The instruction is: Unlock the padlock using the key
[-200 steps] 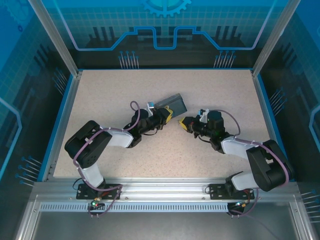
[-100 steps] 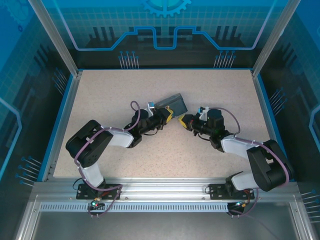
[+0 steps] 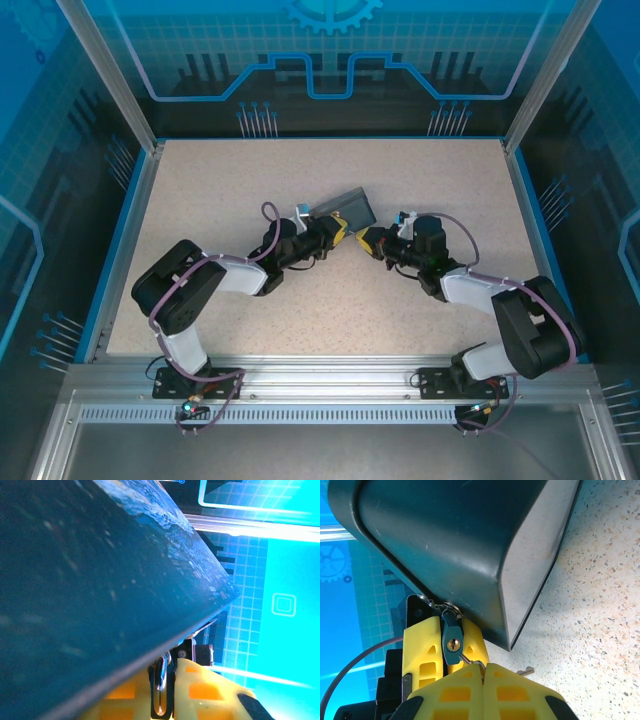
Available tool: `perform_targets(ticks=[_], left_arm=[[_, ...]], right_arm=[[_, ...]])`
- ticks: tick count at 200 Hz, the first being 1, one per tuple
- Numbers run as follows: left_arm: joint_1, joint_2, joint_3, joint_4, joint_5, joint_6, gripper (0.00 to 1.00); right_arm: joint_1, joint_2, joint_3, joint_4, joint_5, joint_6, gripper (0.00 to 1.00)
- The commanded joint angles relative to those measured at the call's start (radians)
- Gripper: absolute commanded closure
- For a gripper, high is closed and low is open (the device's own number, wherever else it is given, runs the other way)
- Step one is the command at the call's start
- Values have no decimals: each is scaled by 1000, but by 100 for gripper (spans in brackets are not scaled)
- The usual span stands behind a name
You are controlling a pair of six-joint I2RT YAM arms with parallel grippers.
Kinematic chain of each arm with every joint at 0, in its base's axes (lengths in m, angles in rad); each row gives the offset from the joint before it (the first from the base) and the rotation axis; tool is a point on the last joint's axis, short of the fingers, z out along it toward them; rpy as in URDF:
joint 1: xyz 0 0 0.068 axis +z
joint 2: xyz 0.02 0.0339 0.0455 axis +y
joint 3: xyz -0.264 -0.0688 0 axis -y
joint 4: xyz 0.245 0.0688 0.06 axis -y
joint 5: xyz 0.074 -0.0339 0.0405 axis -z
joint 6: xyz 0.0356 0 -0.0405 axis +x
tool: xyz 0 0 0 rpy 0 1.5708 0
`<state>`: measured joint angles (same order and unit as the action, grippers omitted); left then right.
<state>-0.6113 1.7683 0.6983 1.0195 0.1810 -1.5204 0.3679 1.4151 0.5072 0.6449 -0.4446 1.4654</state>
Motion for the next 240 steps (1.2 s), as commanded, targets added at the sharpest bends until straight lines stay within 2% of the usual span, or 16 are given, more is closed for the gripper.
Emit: perform_targets(ticks=[1,240], left_arm=[[-1,11,3,110,23,-4,100],[-7,48,-11,149,20,-10,100]], right_arm=[[10,15,23,16,16,-17,100],[-31,4,30,7,7,-25,100]])
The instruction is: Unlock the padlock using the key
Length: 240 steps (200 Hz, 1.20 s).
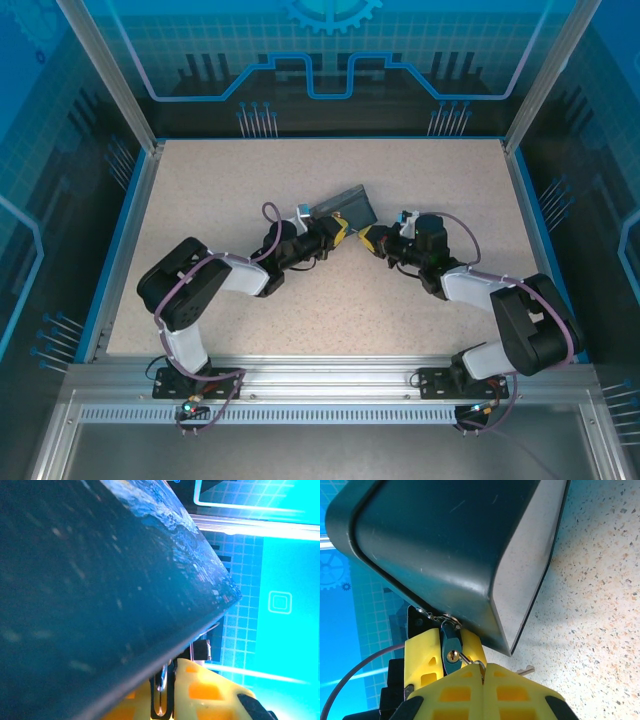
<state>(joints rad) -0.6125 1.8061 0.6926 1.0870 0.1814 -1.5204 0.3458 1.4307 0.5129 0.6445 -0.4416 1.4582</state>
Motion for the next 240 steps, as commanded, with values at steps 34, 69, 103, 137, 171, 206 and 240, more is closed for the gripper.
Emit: perform_targets(ticks=[34,69,103,137,171,206,240], left_arm=[[-8,12,-3,81,21,-10,100],[-13,20,2,83,20,-11,100],[-13,21,6,85,19,-12,100],[-14,19,7,75,15,-11,100],[-13,16,5,74,14,-8,100],[-13,15,3,74,15,-10,100],[-13,16,5,73,14,-11,100]], right_arm=[[-5,-3,39,6,1,-18,100],[2,10,49,12,3,-16,100],[9,18,52,12,2,-18,100],[6,12,26,20,3,-18,100],[-14,-33,-25,0,4,-29,100],[-21,-70,-36,-50,11,-55,100],[-18,-51,-7,-54,3,-56,100]])
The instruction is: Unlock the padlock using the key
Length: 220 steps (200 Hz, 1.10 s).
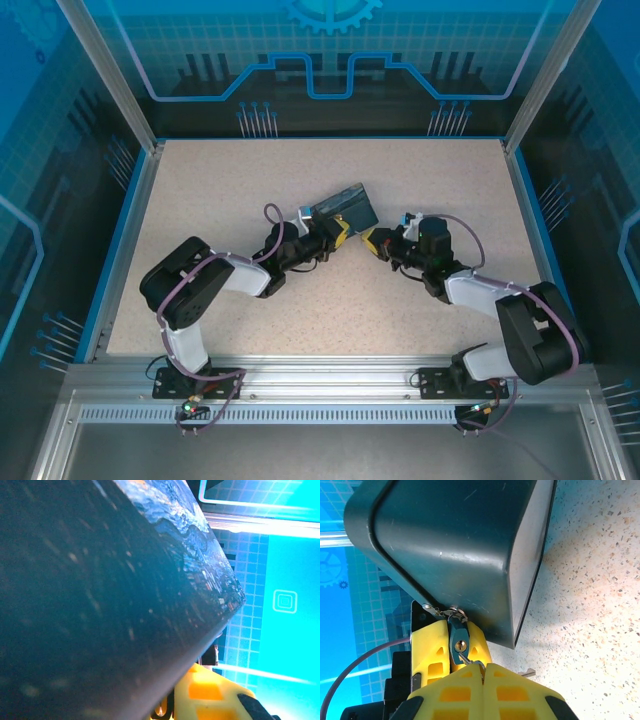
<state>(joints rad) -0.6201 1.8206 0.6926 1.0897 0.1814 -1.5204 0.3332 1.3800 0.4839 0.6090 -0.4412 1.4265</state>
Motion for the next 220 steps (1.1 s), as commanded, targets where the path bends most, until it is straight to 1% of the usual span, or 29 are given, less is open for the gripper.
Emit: perform_targets(ticks=[1,91,127,175,220], left_arm=[[-6,2,5,70,15,-11,100],[-6,-3,13,64,16,-10,100],[-7,-1,11,65,16,-10,100],[-6,-1,7,70,15,-11,100],[-6,-1,9,71,16,-12,100]], right_arm=[[-5,0,23,-18,3,-24,100],[36,46,85,-14,13,-21,100],[36,43,61,-7,16,-23,100],[13,8,3,-16,15,-29,100],[12,12,16,-21,14,-33,100]])
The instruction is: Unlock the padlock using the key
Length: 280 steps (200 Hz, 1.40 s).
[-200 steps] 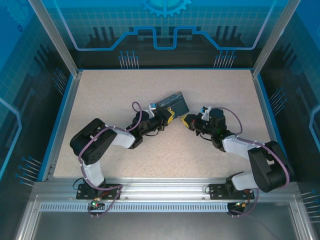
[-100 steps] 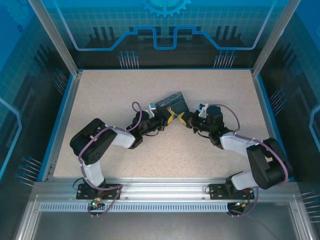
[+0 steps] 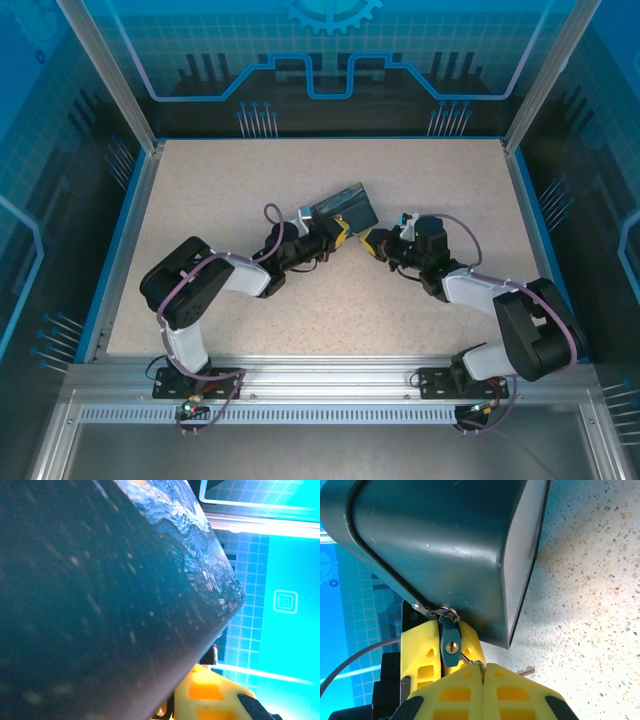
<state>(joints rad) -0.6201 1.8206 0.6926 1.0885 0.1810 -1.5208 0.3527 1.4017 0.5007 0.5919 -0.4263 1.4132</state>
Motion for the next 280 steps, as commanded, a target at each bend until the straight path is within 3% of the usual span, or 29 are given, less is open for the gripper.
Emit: perform_targets(ticks=[1,178,235,280], left_arm=[[-6,0,10,73,16,-12,100],[-10,16,11,96,21,-21,100],[-16,29,9,96,28,-21,100],[-29,35,24,88,35,-17,100]], right_arm=[[-8,-9,-1,-4,-1,-20,100],[28,70,85,9,5,-18,100],[37,41,164,-139,-7,-90,100],[62,94,223,-109,-22,-56,100]])
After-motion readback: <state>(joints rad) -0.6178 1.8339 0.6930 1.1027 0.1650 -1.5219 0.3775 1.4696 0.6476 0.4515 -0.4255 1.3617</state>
